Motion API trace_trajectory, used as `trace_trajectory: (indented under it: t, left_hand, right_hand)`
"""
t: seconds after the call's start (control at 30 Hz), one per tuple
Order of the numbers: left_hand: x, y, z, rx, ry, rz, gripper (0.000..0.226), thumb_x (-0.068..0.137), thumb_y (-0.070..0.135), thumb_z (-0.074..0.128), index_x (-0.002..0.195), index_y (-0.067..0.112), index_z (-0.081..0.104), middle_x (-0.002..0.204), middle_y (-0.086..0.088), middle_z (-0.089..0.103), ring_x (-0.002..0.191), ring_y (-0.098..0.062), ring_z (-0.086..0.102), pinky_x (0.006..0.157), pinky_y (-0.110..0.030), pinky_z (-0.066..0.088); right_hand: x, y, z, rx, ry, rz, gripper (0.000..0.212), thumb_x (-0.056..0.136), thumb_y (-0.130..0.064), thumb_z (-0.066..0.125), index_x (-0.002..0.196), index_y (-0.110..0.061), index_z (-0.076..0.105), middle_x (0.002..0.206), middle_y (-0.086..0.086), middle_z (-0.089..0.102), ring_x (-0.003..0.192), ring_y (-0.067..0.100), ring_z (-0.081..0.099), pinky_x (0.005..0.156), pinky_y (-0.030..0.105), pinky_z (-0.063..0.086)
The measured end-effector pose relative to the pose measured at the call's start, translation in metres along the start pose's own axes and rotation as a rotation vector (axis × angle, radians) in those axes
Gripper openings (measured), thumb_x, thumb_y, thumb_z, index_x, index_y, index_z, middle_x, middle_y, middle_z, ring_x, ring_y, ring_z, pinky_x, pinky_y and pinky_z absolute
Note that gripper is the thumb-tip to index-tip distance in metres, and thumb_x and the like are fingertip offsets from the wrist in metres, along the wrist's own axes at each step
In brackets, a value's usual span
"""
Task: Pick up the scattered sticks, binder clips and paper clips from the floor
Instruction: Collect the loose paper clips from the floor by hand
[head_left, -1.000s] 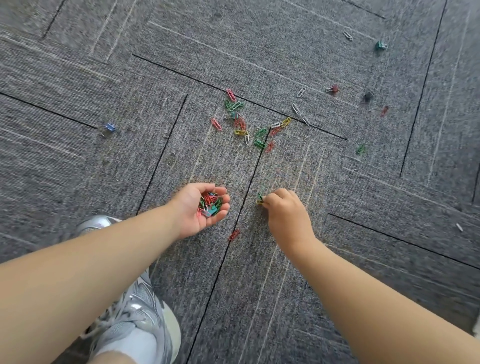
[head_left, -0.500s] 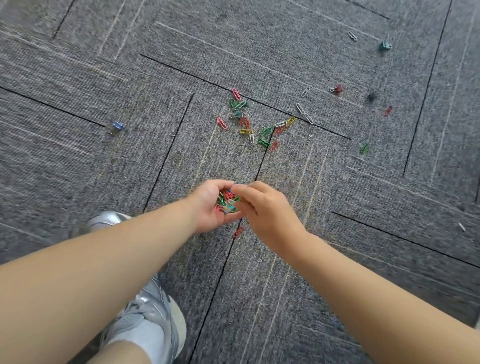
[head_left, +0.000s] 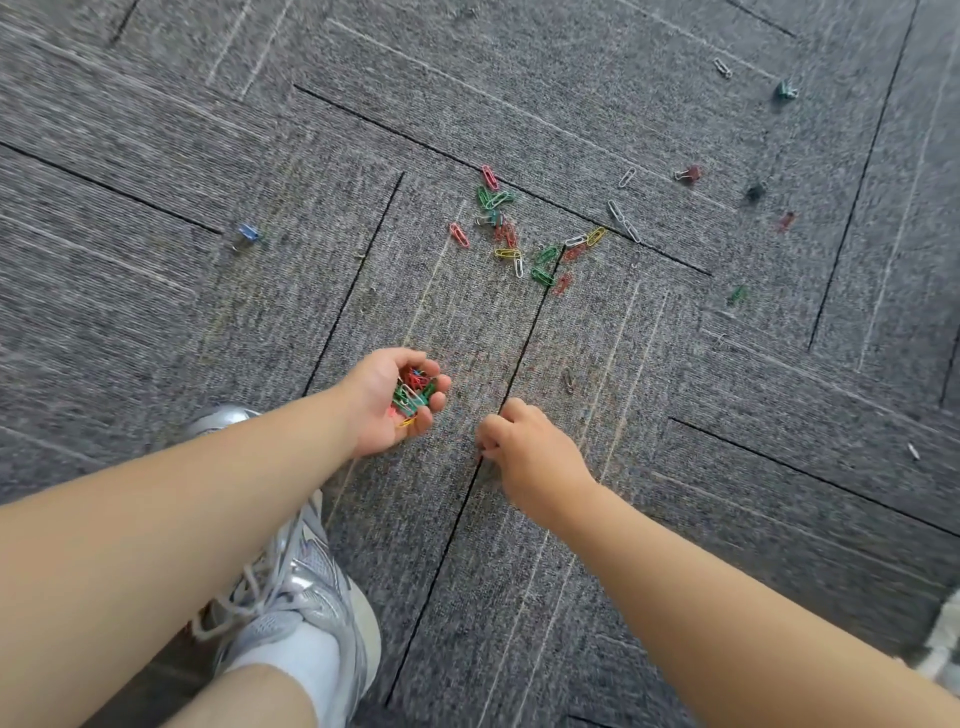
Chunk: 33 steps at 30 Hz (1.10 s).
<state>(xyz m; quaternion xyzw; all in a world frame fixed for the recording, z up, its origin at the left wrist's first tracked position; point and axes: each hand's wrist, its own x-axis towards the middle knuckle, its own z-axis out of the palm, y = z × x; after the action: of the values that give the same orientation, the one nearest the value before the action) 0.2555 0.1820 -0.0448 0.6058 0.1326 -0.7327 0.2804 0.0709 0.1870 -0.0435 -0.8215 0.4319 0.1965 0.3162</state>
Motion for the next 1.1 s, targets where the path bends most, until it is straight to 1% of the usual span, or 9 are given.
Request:
trace_trajectory:
  t: [0.1,0.17,0.23,0.4,0.57,0.77,0.93,1.0,1.1]
  left_hand:
    - [-0.002,0.000,-0.003,-0.011,0.009,0.016,0.026,0.095,0.022,0.045,0.076,0.012,0.060,0.066,-0.005,0.065,0.055,-0.015,0.057,0.042,-0.019,0.046]
    - [-0.003,0.000,-0.002,-0.012,0.011,0.024,0.026,0.095,0.022,0.046,0.079,0.010,0.062,0.067,-0.006,0.067,0.057,-0.016,0.059,0.044,-0.020,0.049]
    - [-0.003,-0.001,-0.001,-0.019,0.006,0.029,0.027,0.096,0.023,0.046,0.080,0.010,0.063,0.068,-0.006,0.067,0.058,-0.016,0.060,0.045,-0.021,0.050]
    - [-0.002,0.000,-0.008,-0.051,-0.019,0.033,0.027,0.096,0.023,0.046,0.081,0.010,0.063,0.070,-0.006,0.067,0.059,-0.016,0.060,0.046,-0.021,0.050]
    - [0.000,0.001,-0.018,-0.058,-0.015,0.034,0.026,0.096,0.023,0.045,0.082,0.010,0.063,0.070,-0.006,0.066,0.058,-0.016,0.060,0.045,-0.021,0.051]
    - [0.000,0.000,-0.006,-0.009,-0.038,0.057,0.028,0.097,0.023,0.044,0.087,0.008,0.066,0.075,-0.009,0.068,0.061,-0.017,0.065,0.052,-0.024,0.056]
    - [-0.001,-0.006,0.020,0.041,-0.078,0.048,0.030,0.098,0.022,0.043,0.089,0.008,0.067,0.076,-0.010,0.070,0.061,-0.018,0.067,0.058,-0.028,0.057]
    - [-0.002,-0.007,0.029,0.036,-0.096,0.037,0.028,0.098,0.022,0.044,0.088,0.007,0.066,0.079,-0.012,0.069,0.063,-0.020,0.066,0.060,-0.028,0.057]
    - [-0.002,-0.006,0.037,0.022,-0.101,0.029,0.026,0.097,0.021,0.045,0.089,0.005,0.064,0.078,-0.013,0.069,0.066,-0.022,0.065,0.058,-0.028,0.057]
  right_hand:
    - [0.004,-0.004,-0.002,0.051,0.029,0.102,0.025,0.088,-0.001,0.056,0.108,-0.015,0.050,0.108,0.002,0.046,0.101,0.021,0.047,0.065,0.031,0.038]
    - [0.007,-0.010,-0.008,0.154,0.073,0.185,0.018,0.091,-0.006,0.055,0.106,-0.013,0.047,0.107,0.002,0.047,0.098,0.023,0.050,0.069,0.032,0.041]
    - [0.009,-0.014,-0.012,0.139,0.029,0.107,0.021,0.093,-0.016,0.056,0.111,-0.012,0.047,0.112,0.003,0.047,0.099,0.023,0.051,0.075,0.036,0.046]
    - [0.012,-0.018,-0.010,-0.022,-0.113,-0.004,0.016,0.093,-0.011,0.055,0.109,-0.010,0.053,0.111,0.006,0.049,0.104,0.024,0.047,0.079,0.037,0.047]
    - [0.002,-0.021,0.001,0.141,0.110,0.223,0.031,0.081,0.014,0.050,0.099,-0.010,0.045,0.104,0.010,0.052,0.094,0.026,0.050,0.073,0.035,0.045]
    - [0.001,-0.021,0.007,0.475,0.312,0.467,0.010,0.096,-0.013,0.045,0.096,-0.011,0.055,0.092,0.003,0.057,0.082,0.022,0.056,0.071,0.036,0.049]
    - [-0.005,-0.027,-0.013,0.547,0.554,0.065,0.010,0.090,-0.013,0.060,0.095,-0.007,0.067,0.086,0.002,0.065,0.074,0.009,0.057,0.067,0.016,0.044]
    - [-0.004,-0.011,-0.020,0.545,0.614,0.181,0.010,0.091,-0.016,0.059,0.094,-0.009,0.065,0.086,0.000,0.062,0.075,0.010,0.055,0.069,0.021,0.046]
    - [0.008,0.023,-0.027,0.542,0.567,0.574,0.023,0.094,-0.027,0.055,0.110,-0.012,0.056,0.106,0.003,0.053,0.089,0.014,0.051,0.081,0.029,0.046]
